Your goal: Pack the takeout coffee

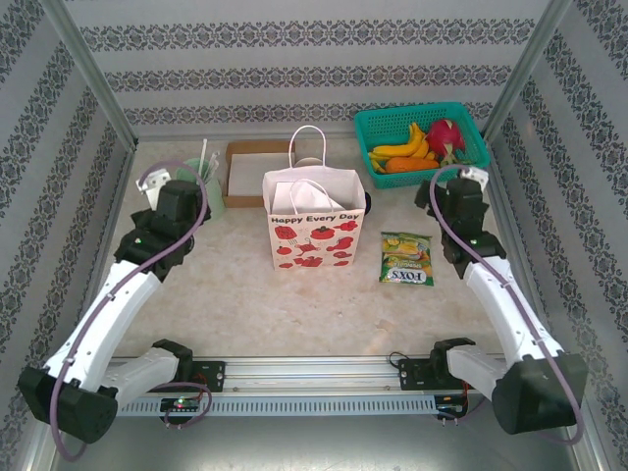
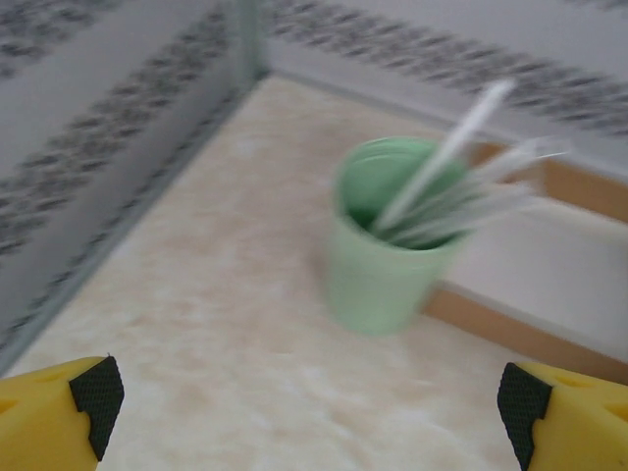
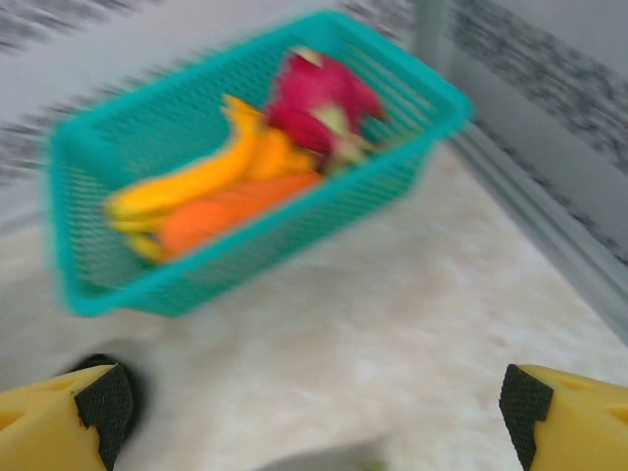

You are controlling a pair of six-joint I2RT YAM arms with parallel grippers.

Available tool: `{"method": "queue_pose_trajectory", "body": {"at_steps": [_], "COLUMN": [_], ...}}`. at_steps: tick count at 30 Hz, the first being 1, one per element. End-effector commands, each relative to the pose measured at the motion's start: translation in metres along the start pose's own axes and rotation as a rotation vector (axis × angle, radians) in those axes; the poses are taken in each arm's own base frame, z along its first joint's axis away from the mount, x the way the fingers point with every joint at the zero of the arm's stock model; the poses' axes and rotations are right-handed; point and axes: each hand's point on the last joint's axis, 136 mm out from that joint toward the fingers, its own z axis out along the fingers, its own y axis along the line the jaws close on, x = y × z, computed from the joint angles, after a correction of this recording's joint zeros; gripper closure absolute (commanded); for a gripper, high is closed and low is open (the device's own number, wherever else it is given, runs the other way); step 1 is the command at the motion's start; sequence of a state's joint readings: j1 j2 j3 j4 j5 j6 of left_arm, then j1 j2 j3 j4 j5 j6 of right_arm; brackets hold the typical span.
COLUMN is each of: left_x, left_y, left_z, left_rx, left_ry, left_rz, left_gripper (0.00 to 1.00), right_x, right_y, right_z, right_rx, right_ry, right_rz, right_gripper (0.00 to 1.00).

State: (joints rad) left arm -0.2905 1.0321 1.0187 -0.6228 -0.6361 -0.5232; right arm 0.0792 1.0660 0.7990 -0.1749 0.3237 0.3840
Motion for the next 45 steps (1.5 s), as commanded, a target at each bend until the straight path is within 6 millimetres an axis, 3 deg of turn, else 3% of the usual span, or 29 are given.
{"method": "queue_pose_trajectory", "body": {"at_steps": [1, 6, 9, 13, 19, 24, 26, 30, 33, 38, 45], "left_x": [0.003, 0.056, 0.084, 0.104, 0.105, 0.1, 0.099, 0.117, 0.119, 0.114, 0.114], "left_y": [0.042, 0.07, 0.066, 0.05, 0.0, -0.046, -0.053, -0.064, -0.061, -0.046, -0.047], "left_z": [0.018, 0.056, 0.089, 0.125, 0.157, 0.16, 0.156, 0.147, 0.145, 0.156, 0.155], "left_rx": [-0.267, -0.441, -0.388, -0.247, 0.003, 0.251, 0.299, 0.42, 0.42, 0.331, 0.335], "left_ry": [-0.137, -0.063, 0.019, 0.042, 0.034, -0.024, -0.06, -0.144, -0.165, -0.148, -0.153], "left_rz": [-0.063, 0.007, 0.044, 0.081, 0.19, 0.228, 0.244, 0.268, 0.256, 0.205, 0.206], "left_gripper": [0.0, 0.01, 0.01, 0.01, 0.01, 0.01, 0.01, 0.01, 0.01, 0.01, 0.01], "right_x": [0.015, 0.07, 0.093, 0.092, 0.078, 0.081, 0.083, 0.088, 0.089, 0.089, 0.089], "right_y": [-0.033, -0.052, -0.047, -0.027, 0.005, 0.024, 0.032, 0.034, 0.026, 0.023, 0.022], "right_z": [0.02, 0.058, 0.077, 0.094, 0.107, 0.102, 0.095, 0.082, 0.082, 0.085, 0.086], "right_rx": [0.122, 0.149, 0.088, -0.017, -0.171, -0.263, -0.289, -0.316, -0.309, -0.279, -0.275], "right_ry": [-0.027, 0.081, 0.142, 0.162, 0.085, 0.021, -0.011, -0.091, -0.176, -0.139, -0.141], "right_rz": [-0.016, -0.096, -0.093, -0.115, -0.202, -0.275, -0.315, -0.332, -0.289, -0.291, -0.29], "right_gripper": [0.02, 0.02, 0.02, 0.02, 0.02, 0.02, 0.02, 0.02, 0.02, 0.02, 0.02]}}
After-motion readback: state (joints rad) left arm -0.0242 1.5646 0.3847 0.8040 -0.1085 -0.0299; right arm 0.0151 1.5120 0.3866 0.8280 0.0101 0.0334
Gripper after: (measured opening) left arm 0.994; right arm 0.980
